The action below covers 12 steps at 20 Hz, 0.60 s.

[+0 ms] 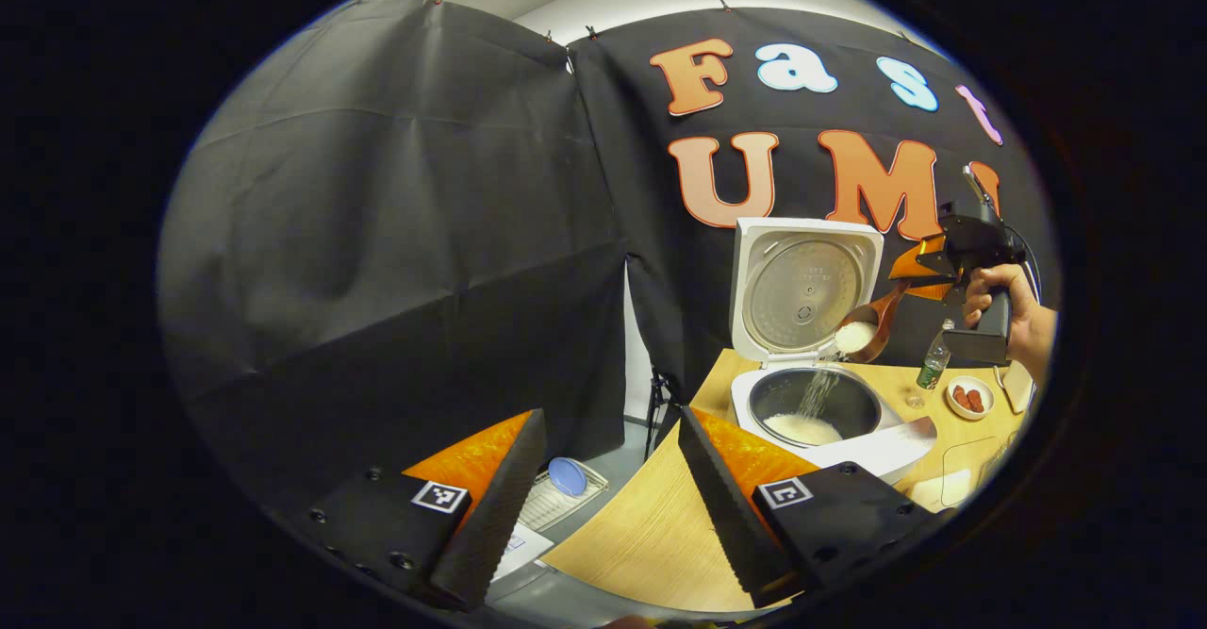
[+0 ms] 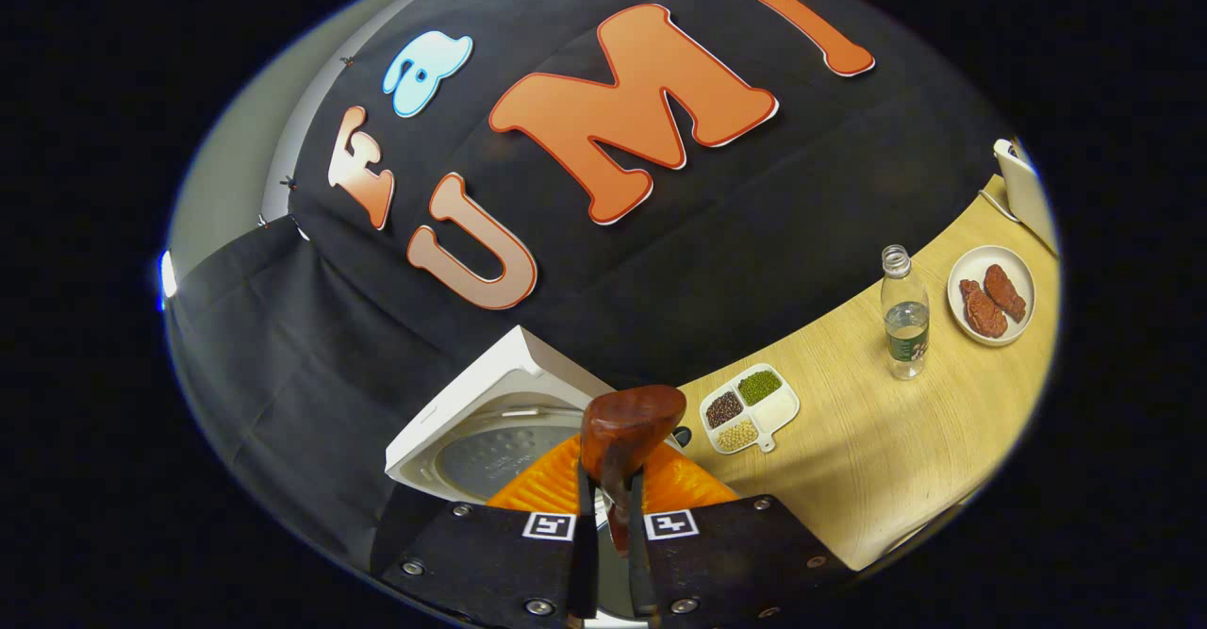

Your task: Close the left gripper, press the button to open the rice cooker; take a wooden spoon from the chopstick holder with the right hand, scoop a spoonful of rice and pour it into the rice cooker, then put the wooden spoon back into the chopstick holder.

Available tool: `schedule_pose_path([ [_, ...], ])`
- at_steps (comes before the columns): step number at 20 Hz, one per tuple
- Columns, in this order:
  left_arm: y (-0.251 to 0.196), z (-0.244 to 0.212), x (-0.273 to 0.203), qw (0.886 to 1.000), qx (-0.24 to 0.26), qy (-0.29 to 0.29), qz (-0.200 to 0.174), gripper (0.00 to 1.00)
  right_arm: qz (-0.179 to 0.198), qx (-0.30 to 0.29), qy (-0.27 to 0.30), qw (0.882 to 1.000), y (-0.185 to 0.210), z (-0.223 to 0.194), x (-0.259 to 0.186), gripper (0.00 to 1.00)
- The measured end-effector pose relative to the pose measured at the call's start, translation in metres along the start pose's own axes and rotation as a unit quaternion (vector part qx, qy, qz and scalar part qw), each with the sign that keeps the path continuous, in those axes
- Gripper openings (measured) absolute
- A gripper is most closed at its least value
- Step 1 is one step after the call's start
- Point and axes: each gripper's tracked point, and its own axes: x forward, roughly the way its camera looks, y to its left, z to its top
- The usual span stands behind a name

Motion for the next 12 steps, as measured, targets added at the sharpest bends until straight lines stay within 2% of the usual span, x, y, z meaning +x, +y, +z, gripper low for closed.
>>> schedule_pose_path([
  [7,0.003,-0.005,0.008,1.0,-0.002,0.009,-0.006,0.9,-0.004,-0.091,-0.021,0.996,0.016,0.004,-0.001,0.12],
  [12,0.006,-0.006,0.013,1.0,0.002,0.012,-0.004,0.9,0.008,-0.171,-0.047,0.984,0.04,0.008,-0.009,0.12],
])
